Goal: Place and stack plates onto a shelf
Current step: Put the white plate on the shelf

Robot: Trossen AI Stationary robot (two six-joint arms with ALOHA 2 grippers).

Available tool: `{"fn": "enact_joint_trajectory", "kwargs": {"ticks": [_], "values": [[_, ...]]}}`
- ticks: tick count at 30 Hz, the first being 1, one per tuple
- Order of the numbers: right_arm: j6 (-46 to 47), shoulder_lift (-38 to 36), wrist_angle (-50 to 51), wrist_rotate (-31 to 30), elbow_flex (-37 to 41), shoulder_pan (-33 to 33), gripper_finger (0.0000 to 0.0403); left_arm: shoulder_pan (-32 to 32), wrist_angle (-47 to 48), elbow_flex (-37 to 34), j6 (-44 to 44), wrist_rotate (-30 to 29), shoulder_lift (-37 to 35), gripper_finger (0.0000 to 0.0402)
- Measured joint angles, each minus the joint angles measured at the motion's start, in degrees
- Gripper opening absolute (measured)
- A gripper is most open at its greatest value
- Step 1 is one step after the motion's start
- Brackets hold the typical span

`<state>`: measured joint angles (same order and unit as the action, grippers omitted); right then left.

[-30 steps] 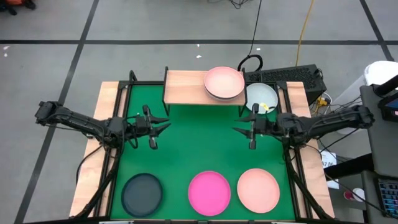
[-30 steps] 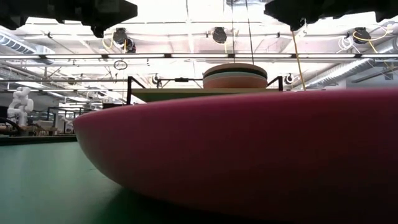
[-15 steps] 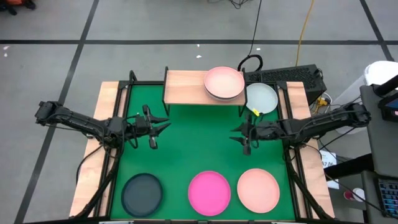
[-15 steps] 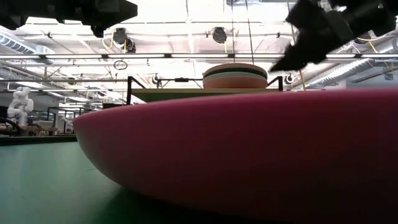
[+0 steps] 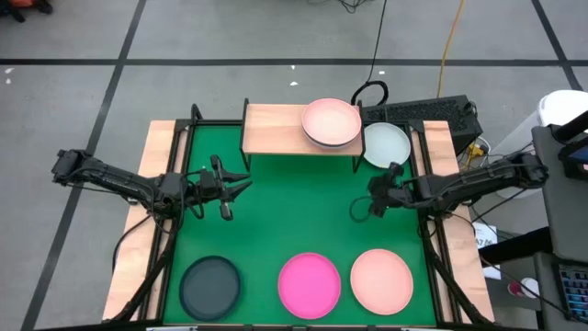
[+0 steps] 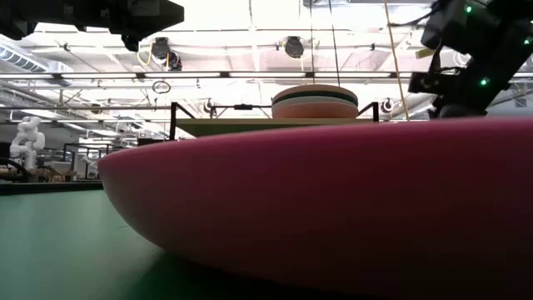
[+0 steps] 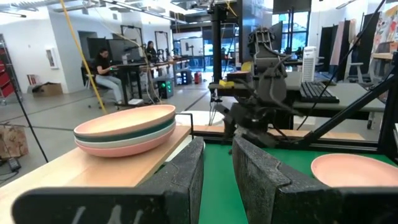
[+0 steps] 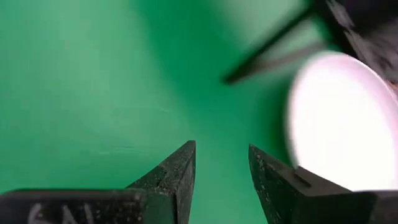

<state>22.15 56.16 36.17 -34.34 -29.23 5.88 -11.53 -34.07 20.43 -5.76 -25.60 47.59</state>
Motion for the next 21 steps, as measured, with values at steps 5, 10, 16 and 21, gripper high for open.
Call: {"fn": "enact_joint_trajectory", "kwargs": {"ticks": [5,10,16,21], "values": [[5.0,0.0,3.6,-1.6,0.0,-3.1,0.0130,0.0,0.0,0.0,0.0,0.0,0.0,0.0092],[4.9,0.0,3.4,-1.6,0.0,-7.5,0.0130,0.0,0.0,0.0,0.1,0.0,0.0,0.0092],[1.1,1.6,1.7,-1.7,0.0,-12.7,0.0130,0.0,0.0,0.0,0.1,0.0,0.0,0.0092],[-2.1,4.9,-2.2,-1.6,0.0,-15.3,0.0130,0.0,0.0,0.0,0.1,-0.1,0.0,0.0092]]}}
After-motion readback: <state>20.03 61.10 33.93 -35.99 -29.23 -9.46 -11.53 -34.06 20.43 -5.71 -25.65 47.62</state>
